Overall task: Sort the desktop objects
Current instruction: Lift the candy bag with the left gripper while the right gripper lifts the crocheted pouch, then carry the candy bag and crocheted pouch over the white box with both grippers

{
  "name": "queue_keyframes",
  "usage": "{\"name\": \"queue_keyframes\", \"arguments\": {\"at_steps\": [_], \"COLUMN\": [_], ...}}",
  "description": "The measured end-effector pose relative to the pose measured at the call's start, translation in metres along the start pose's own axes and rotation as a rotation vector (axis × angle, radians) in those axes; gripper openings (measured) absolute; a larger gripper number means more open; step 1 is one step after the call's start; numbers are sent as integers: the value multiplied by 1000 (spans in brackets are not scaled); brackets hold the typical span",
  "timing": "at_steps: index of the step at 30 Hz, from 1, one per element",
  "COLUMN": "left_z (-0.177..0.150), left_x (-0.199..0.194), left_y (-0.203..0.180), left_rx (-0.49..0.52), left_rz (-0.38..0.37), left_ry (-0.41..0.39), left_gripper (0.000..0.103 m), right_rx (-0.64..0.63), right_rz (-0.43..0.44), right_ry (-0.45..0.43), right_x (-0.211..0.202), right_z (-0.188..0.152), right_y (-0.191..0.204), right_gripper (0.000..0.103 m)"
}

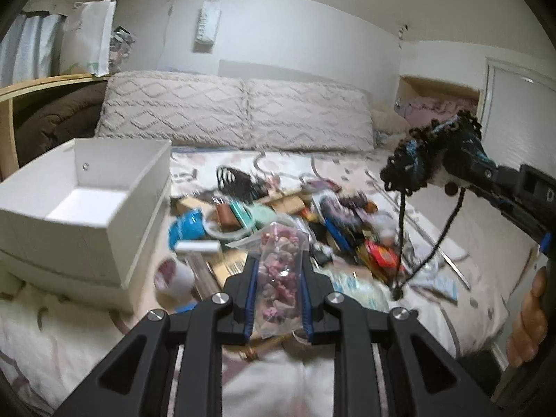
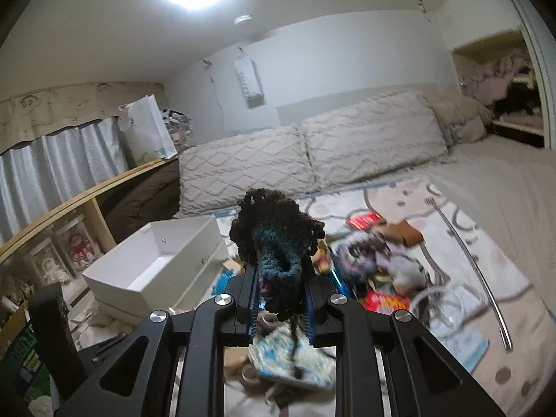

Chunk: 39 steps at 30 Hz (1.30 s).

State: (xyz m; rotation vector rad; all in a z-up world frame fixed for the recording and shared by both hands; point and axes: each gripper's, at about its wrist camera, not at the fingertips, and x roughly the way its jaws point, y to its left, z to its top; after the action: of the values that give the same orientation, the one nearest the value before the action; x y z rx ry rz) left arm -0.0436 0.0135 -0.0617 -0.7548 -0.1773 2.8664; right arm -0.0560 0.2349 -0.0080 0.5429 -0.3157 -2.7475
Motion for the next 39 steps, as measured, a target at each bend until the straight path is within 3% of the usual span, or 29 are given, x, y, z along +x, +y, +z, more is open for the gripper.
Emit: {"name": "queue_keyframes", "arguments": {"at_steps": [9, 25, 39], "left_z": [47, 137, 162], "left_x": [5, 8, 9], "left_y": [22, 34, 70], "left_rx": [-68, -24, -43], "left_rz": [23, 66, 137], "left_ry": [-49, -196, -278], "left_gripper": [21, 21, 21], "right_rx": [-52, -125, -157], "right_rz": [56, 38, 45], "right_ry": [-9, -1, -20], "right_x": [21, 64, 93], "right_z": [36, 81, 103], "right_y": [19, 35, 52], "right_gripper": [21, 21, 21]}}
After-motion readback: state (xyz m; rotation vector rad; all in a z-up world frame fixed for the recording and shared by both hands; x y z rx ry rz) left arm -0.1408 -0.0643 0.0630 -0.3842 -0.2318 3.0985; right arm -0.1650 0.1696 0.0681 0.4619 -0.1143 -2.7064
